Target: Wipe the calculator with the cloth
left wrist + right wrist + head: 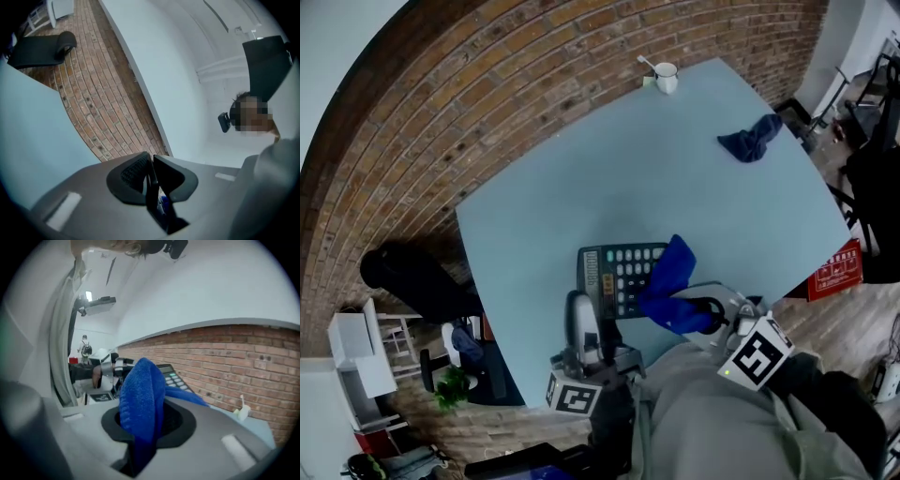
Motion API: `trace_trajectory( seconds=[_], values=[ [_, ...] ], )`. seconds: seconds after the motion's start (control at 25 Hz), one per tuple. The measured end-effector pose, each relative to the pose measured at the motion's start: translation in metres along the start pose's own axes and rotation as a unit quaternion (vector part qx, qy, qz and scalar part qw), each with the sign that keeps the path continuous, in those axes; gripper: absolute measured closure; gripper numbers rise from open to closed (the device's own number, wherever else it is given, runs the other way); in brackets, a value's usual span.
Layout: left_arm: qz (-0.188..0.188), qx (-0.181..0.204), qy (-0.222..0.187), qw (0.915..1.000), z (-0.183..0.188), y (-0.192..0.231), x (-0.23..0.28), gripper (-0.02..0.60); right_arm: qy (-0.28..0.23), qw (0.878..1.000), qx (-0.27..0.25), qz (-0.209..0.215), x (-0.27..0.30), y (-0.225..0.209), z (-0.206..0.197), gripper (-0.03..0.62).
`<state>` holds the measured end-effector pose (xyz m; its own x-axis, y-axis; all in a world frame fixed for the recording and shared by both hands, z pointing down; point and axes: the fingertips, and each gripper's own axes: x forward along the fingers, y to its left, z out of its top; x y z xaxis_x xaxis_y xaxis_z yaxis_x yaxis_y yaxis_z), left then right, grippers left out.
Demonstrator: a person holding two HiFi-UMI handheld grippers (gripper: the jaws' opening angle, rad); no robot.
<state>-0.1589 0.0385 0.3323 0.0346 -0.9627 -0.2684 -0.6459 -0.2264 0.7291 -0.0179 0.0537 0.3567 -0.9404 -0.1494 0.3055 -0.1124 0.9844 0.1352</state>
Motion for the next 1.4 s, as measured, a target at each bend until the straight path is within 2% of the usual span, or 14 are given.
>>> trace_trajectory(
  seconds=[0.08, 0.2, 0.28, 0.36, 0.48, 0.6, 0.72, 0.84, 1.0, 1.04, 1.12, 1.28, 1.32, 1.4],
  values=[
    [0.011, -0.024, -0.016, 0.9995, 0.003, 0.007, -0.003, 0.541, 0.011, 1.0, -0.016, -0.006, -0.007, 0.003, -0.004, 0.53],
    [0.007, -0.063, -0.033, 0.9974, 0.001, 0.003, 0.003, 0.541, 0.021, 0.998, -0.056, 0.026, 0.003, 0.035, -0.001, 0.53],
    [0.005, -0.064, -0.025, 0.9976, -0.006, 0.0, 0.004, 0.541, 0.024, 0.994, -0.101, 0.024, 0.015, 0.047, 0.0, 0.53],
    [0.001, -0.055, -0.013, 0.9984, -0.013, -0.002, 0.004, 0.541, 0.023, 0.99, -0.138, 0.001, 0.024, 0.046, 0.002, 0.53],
    [0.0, -0.059, -0.016, 0.9981, -0.013, -0.002, 0.002, 0.54, 0.016, 0.989, -0.145, -0.013, 0.032, 0.044, 0.003, 0.528],
    [-0.01, -0.098, -0.029, 0.9947, -0.008, -0.005, 0.005, 0.54, 0.015, 0.989, -0.148, -0.014, 0.026, 0.043, -0.002, 0.528],
    [-0.021, -0.108, -0.038, 0.9933, 0.0, -0.004, 0.002, 0.54, -0.005, 0.993, -0.114, -0.041, 0.0, 0.026, -0.002, 0.528],
    [-0.041, -0.137, -0.037, 0.9891, 0.003, -0.003, 0.001, 0.541, -0.064, 0.995, -0.039, -0.067, -0.024, -0.005, 0.013, 0.528],
    [-0.061, -0.192, -0.042, 0.9786, -0.006, -0.007, 0.0, 0.541, -0.116, 0.983, 0.094, -0.109, -0.041, -0.051, 0.015, 0.528],
    [-0.06, -0.202, -0.046, 0.9766, -0.007, -0.006, 0.001, 0.541, -0.139, 0.979, 0.106, -0.101, -0.042, -0.055, 0.022, 0.528],
    [-0.058, -0.215, -0.055, 0.9734, -0.005, -0.003, 0.001, 0.541, -0.175, 0.975, 0.125, -0.052, -0.04, -0.043, 0.033, 0.528],
    [-0.074, -0.227, -0.065, 0.969, 0.006, 0.002, 0.0, 0.541, -0.175, 0.971, 0.146, 0.074, -0.034, 0.013, 0.031, 0.528],
    [-0.082, -0.233, -0.066, 0.9668, 0.008, 0.001, 0.0, 0.541, -0.177, 0.968, 0.155, 0.083, -0.035, 0.017, 0.03, 0.528],
    [-0.095, -0.251, -0.069, 0.9608, 0.006, -0.002, -0.001, 0.54, -0.207, 0.959, 0.184, 0.068, -0.04, 0.001, 0.033, 0.528]
  ],
)
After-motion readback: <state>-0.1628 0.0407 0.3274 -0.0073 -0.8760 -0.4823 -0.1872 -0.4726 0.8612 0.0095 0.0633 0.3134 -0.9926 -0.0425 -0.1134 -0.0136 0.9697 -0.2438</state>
